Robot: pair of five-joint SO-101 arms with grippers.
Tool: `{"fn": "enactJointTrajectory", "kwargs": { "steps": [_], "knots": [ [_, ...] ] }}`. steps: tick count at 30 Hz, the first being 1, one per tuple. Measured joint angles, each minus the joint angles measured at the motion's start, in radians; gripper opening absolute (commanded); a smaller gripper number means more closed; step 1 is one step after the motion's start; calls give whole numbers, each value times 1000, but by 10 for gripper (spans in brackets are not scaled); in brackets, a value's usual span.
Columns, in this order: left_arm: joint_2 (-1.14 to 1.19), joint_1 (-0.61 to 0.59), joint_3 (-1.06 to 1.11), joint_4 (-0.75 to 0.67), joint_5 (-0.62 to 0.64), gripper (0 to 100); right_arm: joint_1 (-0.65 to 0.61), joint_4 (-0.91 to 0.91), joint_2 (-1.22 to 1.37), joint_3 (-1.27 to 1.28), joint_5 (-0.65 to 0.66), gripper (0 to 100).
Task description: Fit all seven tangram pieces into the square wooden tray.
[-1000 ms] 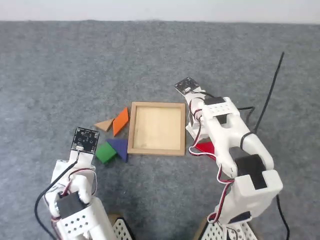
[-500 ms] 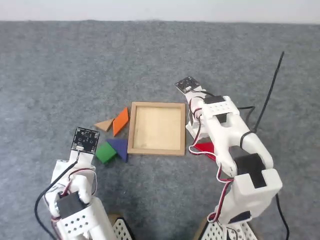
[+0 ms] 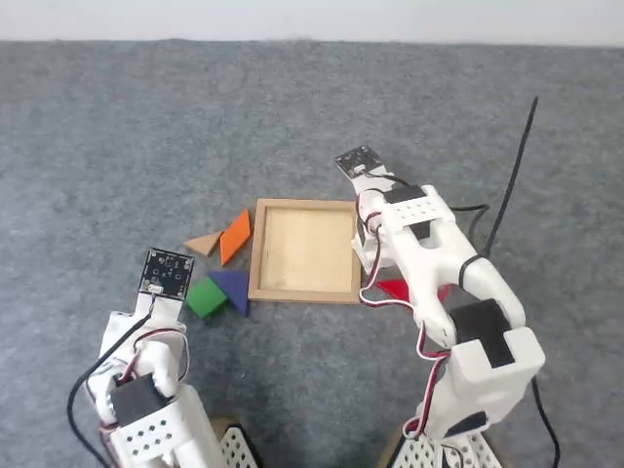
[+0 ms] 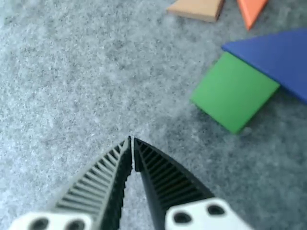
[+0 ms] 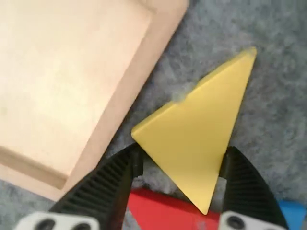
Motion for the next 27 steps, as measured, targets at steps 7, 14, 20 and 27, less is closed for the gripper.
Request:
{"fn": "enactJointTrajectory", "kwargs": {
  "steps": [7,14,20,27],
  "knots": [
    [0,0,0,0,0,15,-6,9,0,-2,-69,351],
    [0,0,0,0,0,15,-55,9,6,-60,-146,351],
    [0,0,0,0,0,15,-57,17,80,-103,-204,351],
    [0,0,0,0,0,15,-46,141,203,-259,-209,350]
  ]
}}
